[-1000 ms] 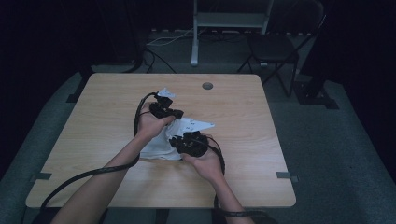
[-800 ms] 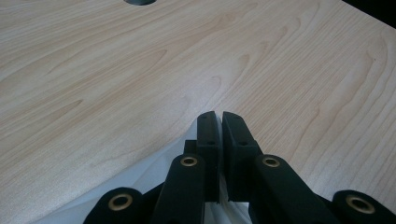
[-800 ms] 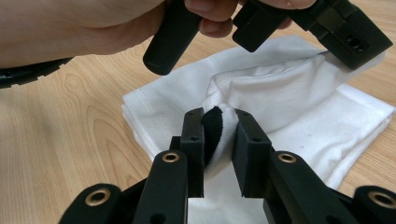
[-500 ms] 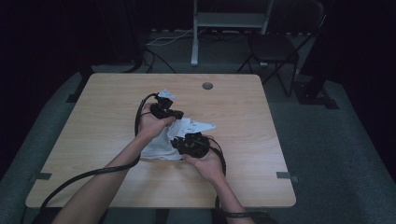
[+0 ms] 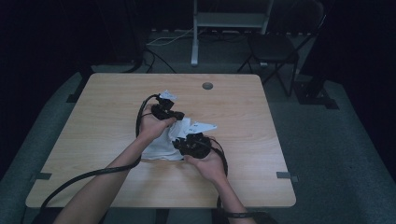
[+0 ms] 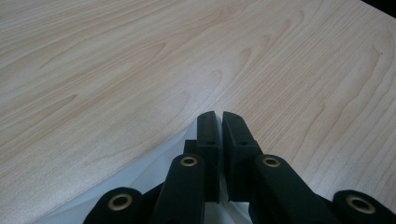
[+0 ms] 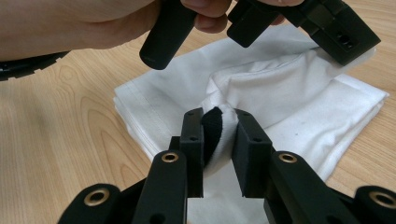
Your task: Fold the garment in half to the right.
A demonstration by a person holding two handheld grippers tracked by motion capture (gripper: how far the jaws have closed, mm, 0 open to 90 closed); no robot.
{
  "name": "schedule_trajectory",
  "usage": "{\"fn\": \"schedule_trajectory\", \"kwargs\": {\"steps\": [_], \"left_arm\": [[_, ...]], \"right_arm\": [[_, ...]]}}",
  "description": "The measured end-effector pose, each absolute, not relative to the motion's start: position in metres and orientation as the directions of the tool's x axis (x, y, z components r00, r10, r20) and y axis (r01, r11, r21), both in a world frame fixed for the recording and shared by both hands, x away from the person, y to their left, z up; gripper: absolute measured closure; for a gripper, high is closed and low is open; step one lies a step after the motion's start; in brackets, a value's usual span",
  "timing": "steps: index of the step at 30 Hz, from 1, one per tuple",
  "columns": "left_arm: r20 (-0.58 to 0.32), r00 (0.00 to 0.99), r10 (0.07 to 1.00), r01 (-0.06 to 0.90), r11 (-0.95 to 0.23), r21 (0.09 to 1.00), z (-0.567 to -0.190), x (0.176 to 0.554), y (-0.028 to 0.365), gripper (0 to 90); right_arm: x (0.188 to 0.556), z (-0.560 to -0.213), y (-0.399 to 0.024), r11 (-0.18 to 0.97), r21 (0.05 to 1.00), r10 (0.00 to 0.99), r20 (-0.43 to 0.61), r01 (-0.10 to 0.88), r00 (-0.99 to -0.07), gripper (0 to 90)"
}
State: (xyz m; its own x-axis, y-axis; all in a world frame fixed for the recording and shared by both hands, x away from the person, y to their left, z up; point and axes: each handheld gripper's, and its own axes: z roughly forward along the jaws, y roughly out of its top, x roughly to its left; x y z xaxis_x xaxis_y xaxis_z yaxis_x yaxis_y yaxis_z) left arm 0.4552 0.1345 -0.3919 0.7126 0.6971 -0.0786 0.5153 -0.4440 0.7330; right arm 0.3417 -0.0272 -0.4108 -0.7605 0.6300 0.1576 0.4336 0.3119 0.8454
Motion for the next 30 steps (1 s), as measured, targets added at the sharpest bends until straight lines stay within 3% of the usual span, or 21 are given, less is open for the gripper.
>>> {"fn": "schedule_trajectory", "kwargs": {"steps": [30], "left_arm": [[-0.071,0.719,0.692,0.51,-0.454,0.73,-0.398,0.4546,0.1301,85.3]], "right_arm": [[0.3411,-0.416,-0.0311,0.328,0.83,0.637,0.158,0.451,-0.755,74.8]]}}
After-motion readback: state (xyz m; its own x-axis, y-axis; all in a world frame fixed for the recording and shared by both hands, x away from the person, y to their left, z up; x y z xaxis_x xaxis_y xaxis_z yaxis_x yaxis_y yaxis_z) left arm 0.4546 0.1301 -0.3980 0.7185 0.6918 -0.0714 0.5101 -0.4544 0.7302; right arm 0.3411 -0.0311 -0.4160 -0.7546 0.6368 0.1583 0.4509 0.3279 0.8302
